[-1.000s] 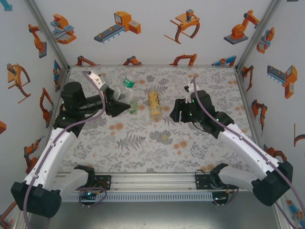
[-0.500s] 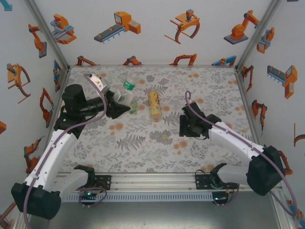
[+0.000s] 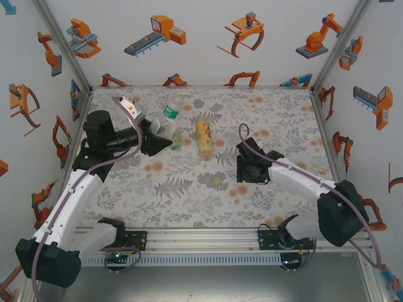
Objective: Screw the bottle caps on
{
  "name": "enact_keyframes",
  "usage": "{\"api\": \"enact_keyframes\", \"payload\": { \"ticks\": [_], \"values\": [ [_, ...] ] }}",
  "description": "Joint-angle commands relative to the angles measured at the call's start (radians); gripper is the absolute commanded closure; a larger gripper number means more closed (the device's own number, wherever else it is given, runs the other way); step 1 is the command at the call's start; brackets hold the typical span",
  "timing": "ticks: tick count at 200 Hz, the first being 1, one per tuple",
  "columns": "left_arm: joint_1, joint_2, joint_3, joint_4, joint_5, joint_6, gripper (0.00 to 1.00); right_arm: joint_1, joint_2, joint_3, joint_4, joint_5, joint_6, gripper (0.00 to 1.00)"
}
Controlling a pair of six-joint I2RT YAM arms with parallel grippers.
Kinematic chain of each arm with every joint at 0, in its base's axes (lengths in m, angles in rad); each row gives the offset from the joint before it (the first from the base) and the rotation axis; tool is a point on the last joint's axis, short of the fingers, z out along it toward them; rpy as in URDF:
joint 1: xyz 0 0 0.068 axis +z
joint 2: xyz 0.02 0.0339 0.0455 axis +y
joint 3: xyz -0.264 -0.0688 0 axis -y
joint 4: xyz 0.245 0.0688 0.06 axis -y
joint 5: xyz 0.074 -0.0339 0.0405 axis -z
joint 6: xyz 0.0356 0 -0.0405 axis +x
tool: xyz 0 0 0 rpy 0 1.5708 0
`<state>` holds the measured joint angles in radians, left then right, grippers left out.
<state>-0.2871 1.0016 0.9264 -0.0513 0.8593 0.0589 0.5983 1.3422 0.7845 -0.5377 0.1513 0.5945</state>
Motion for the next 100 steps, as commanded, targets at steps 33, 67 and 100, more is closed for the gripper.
{"api": "enact_keyframes", "payload": {
  "ticks": [33, 67, 100],
  "values": [
    [0.006, 0.012, 0.012, 0.024, 0.014, -0.009, 1.00, 0.005, 0.040, -0.006, 0.056, 0.053, -0.020, 0.46],
    [0.005, 0.015, 0.015, 0.022, 0.015, -0.008, 1.00, 0.005, 0.068, 0.001, 0.060, 0.068, -0.034, 0.46],
    [0.005, 0.017, 0.020, 0.007, 0.015, -0.001, 1.00, 0.005, 0.084, -0.004, 0.074, 0.054, -0.039, 0.46]
  ]
}}
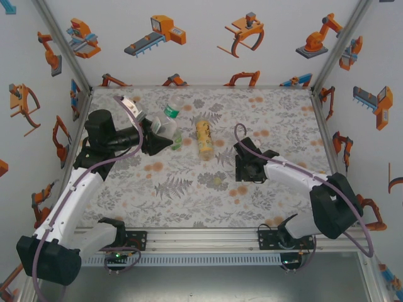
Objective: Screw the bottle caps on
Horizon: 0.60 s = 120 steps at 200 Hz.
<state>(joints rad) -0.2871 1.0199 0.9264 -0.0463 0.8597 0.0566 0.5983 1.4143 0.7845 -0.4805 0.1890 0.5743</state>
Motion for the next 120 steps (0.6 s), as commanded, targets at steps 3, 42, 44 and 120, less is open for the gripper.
{"api": "enact_keyframes", "payload": {
  "ticks": [3, 42, 44, 120],
  "values": [
    [0.005, -0.001, 0.020, 0.002, 0.015, 0.001, 1.00, 0.005, 0.011, -0.004, 0.019, 0.015, -0.020, 0.46],
    [0.005, 0.001, 0.022, 0.000, 0.016, 0.000, 0.99, 0.005, 0.017, -0.005, 0.035, 0.014, -0.028, 0.46],
    [0.005, 0.002, 0.024, 0.000, 0.015, 0.000, 0.99, 0.005, 0.018, -0.005, 0.036, 0.013, -0.029, 0.46],
    [0.006, 0.009, 0.035, -0.016, 0.016, 0.005, 0.99, 0.005, 0.054, 0.010, 0.042, 0.010, -0.036, 0.46]
  ]
}}
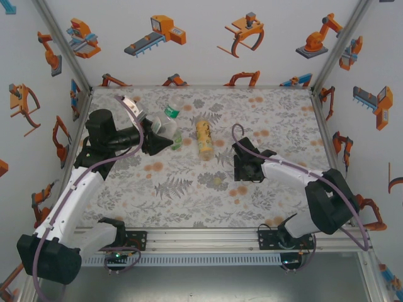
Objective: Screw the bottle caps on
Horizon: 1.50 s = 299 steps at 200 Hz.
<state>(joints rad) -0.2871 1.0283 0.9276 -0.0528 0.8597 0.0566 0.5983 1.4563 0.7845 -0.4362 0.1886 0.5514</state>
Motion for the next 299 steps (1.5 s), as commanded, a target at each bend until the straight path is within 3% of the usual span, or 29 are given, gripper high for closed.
{"api": "enact_keyframes", "payload": {
  "ticks": [1, 78, 109, 158, 193, 226, 266, 299],
  "values": [
    [0.006, 0.001, 0.035, -0.011, 0.016, 0.006, 0.99, 0.005, 0.013, 0.010, -0.003, 0.011, -0.014, 0.46],
    [0.008, 0.001, 0.037, -0.013, 0.017, 0.006, 0.99, 0.005, 0.028, -0.033, 0.036, -0.003, 0.009, 0.49],
    [0.008, 0.003, 0.037, -0.015, 0.017, 0.006, 0.99, 0.005, 0.028, -0.048, 0.051, -0.008, 0.019, 0.57],
    [0.009, -0.001, 0.037, -0.019, 0.015, 0.008, 0.99, 0.001, 0.004, -0.051, 0.065, -0.014, 0.031, 0.78],
    [0.008, -0.002, 0.035, -0.016, 0.014, 0.009, 0.99, -0.039, 0.004, -0.055, 0.148, -0.127, 0.053, 0.84],
    [0.009, -0.003, 0.036, -0.014, 0.006, 0.007, 0.99, -0.104, 0.007, -0.089, 0.351, -0.328, 0.083, 0.84],
    [0.009, -0.015, 0.022, 0.000, 0.003, 0.012, 0.99, -0.212, 0.099, -0.096, 0.467, -0.532, 0.142, 0.82],
    [0.009, -0.011, 0.024, -0.007, 0.002, 0.016, 0.99, -0.275, 0.142, -0.129, 0.465, -0.582, 0.163, 0.78]
  ]
}}
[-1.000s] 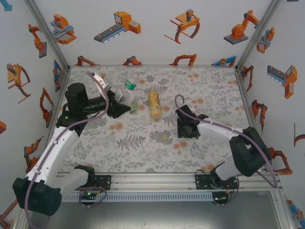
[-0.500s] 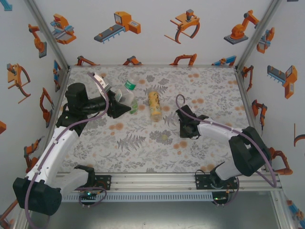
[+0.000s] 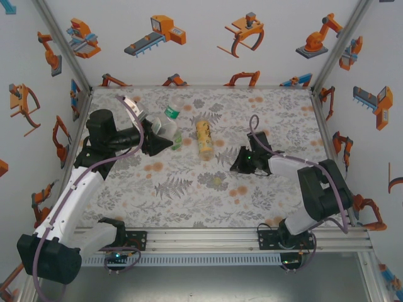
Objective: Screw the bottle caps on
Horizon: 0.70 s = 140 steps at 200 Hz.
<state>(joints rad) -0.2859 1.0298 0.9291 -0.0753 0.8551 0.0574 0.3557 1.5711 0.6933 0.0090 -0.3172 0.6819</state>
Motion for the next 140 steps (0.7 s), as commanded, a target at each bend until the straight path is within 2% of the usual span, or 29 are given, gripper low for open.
{"api": "enact_keyframes", "payload": {
  "ticks": [1, 26, 67, 140],
  "values": [
    [0.008, -0.013, 0.023, 0.014, 0.006, 0.016, 0.99, -0.034, 0.027, -0.038, 0.018, -0.076, 0.033, 0.78],
    [0.008, -0.005, 0.027, 0.009, 0.004, 0.019, 0.99, -0.048, 0.021, -0.054, -0.035, -0.035, 0.014, 0.69],
    [0.008, -0.001, 0.033, -0.005, 0.002, 0.024, 0.98, -0.050, -0.003, -0.063, -0.120, 0.053, -0.017, 0.61],
    [0.007, 0.000, 0.038, -0.024, -0.010, 0.033, 0.98, -0.025, 0.023, 0.026, -0.262, 0.138, -0.106, 0.46]
  ]
}}
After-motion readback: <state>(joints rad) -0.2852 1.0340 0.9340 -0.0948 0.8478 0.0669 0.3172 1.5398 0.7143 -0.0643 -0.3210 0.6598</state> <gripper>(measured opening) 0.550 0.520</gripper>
